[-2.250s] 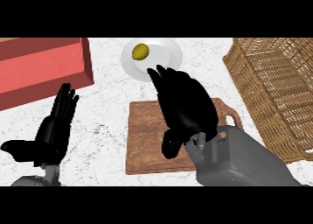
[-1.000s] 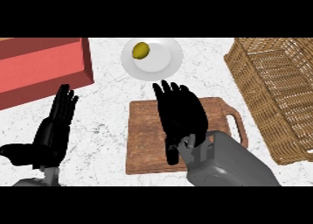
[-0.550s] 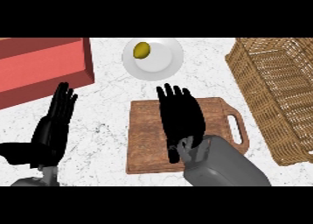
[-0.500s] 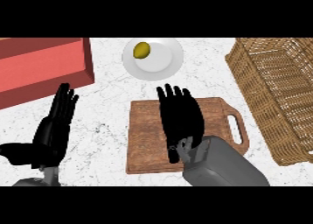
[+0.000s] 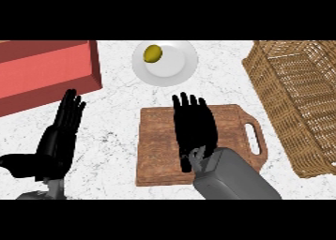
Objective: Pick the eggplant from the cutting board and place it in the basket
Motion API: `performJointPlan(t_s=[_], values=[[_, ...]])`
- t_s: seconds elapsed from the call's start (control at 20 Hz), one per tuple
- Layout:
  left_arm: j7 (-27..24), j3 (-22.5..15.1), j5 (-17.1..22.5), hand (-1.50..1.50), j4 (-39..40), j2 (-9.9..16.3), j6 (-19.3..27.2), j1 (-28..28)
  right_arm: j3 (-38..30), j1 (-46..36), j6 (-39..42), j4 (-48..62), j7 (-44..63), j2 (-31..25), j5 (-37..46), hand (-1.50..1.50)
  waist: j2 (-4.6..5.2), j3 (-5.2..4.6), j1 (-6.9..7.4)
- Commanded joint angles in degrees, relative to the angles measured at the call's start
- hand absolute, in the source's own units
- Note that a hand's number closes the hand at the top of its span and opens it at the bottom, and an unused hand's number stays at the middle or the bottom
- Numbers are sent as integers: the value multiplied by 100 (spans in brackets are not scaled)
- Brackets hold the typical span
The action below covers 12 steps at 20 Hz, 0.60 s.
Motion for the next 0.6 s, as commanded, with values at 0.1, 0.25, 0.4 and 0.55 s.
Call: performJointPlan(t_s=[0.1,0.25,0.4,0.55], values=[[-312,-99,-222,0,-54,-238,-93,353,87,283,108,-107,419,105,119,-150,-3,-1,-4],[47,-139,-396,0,65,-418,189,-90,-392,365,298,-15,-162,-266,203,-150,0,1,-41],[-110,166,-249,0,293,-315,-108,-194,-202,492,149,130,-61,-96,391,-150,1,0,-33],[-267,281,-238,0,521,-370,-249,-262,-534,207,-107,827,-520,79,492,-150,10,-1,-11]])
